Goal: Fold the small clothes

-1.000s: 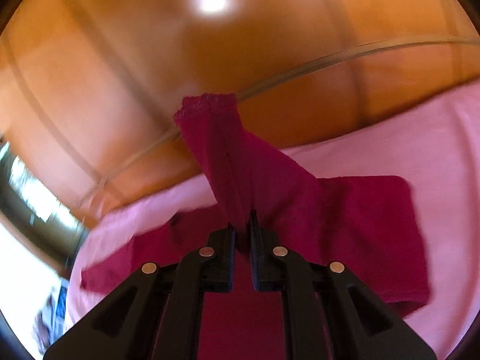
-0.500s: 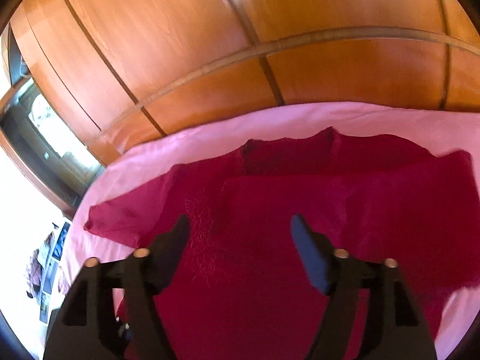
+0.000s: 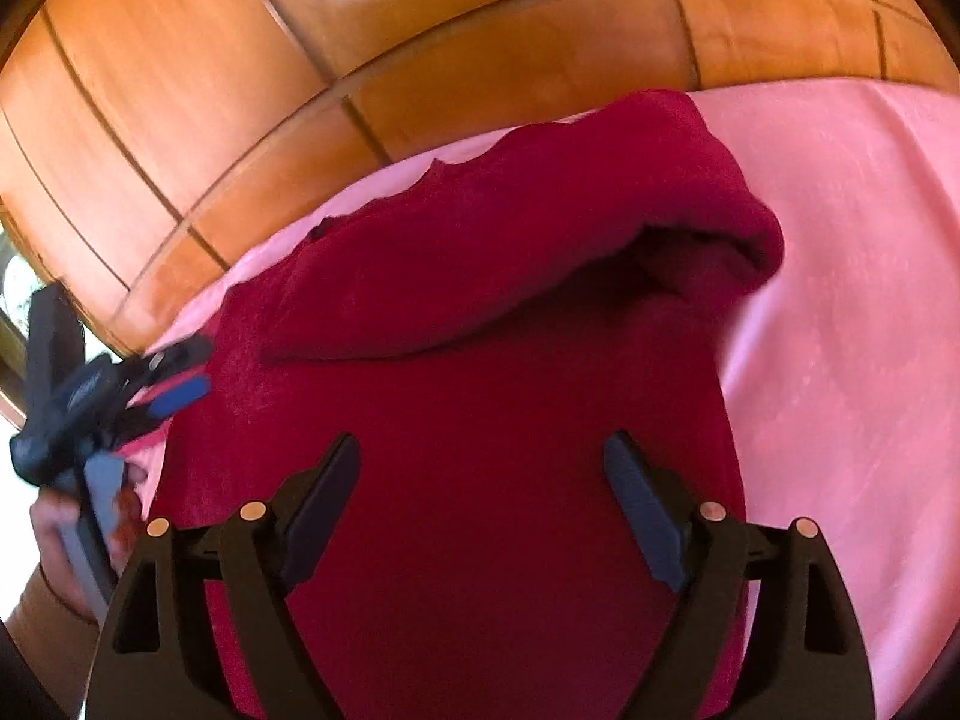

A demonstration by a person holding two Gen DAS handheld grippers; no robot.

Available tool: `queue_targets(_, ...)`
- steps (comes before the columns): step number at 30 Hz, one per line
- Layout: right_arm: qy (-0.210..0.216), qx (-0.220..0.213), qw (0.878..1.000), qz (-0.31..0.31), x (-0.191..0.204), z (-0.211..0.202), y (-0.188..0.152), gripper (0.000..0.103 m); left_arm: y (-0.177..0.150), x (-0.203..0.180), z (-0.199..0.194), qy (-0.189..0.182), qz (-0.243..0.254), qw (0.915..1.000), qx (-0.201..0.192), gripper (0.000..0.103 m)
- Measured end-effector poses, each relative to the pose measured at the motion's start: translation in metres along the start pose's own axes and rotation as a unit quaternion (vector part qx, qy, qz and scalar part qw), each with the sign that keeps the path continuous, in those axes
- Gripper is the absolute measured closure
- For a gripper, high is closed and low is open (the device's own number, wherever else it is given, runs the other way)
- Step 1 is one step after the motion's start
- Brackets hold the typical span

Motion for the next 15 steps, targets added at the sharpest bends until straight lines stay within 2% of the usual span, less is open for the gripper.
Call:
queue_targets(2, 0.015, -0.014, 1.000, 0.002, 0.000, 0.002, -0.001, 0.013, 0.008, -0.004, 0.017, -0.012, -0.006, 0.9999, 0.009, 0.016)
queue_targets(4, 0.031, -0.015, 0.999, 0.007, -0.002, 0.003, 0.001, 0.010, 0.013, -0.008, 0.033, -0.021, -0.011, 0.9994, 0.024, 0.032)
queue_targets(6, 0.048, -0.017, 0.999, 0.015, -0.004, 0.002, 0.002, 0.008, 0.015, -0.013, 0.047, -0.031, -0.006, 0.9988, 0.036, 0.055)
queue_targets(7, 0.052, -0.018, 0.998, 0.017, -0.003, 0.001, 0.003, 0.008, 0.016, -0.016, 0.051, -0.023, 0.007, 0.9990, 0.037, 0.083)
queue_targets(8, 0.053, -0.019, 0.998, 0.016, -0.002, 0.001, 0.003, 0.007, 0.019, -0.018, 0.052, -0.022, 0.011, 0.9991, 0.034, 0.092)
queue_targets(12, 0.059, -0.020, 0.998, 0.014, -0.001, -0.003, 0.002, 0.005, 0.039, -0.011, 0.012, -0.062, -0.025, 0.9972, -0.032, 0.095)
queue_targets(15, 0.058, -0.019, 0.998, 0.013, 0.001, -0.001, 0.003, 0.004, 0.046, 0.005, -0.017, -0.048, -0.034, 0.9958, -0.070, 0.095)
Point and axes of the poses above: each gripper's, at about its wrist camera, not at the fingertips, and z roughly the way its jaws point, x to its left, y to its top, the point moved 6 cm from there along z, roughly the way its jaws point
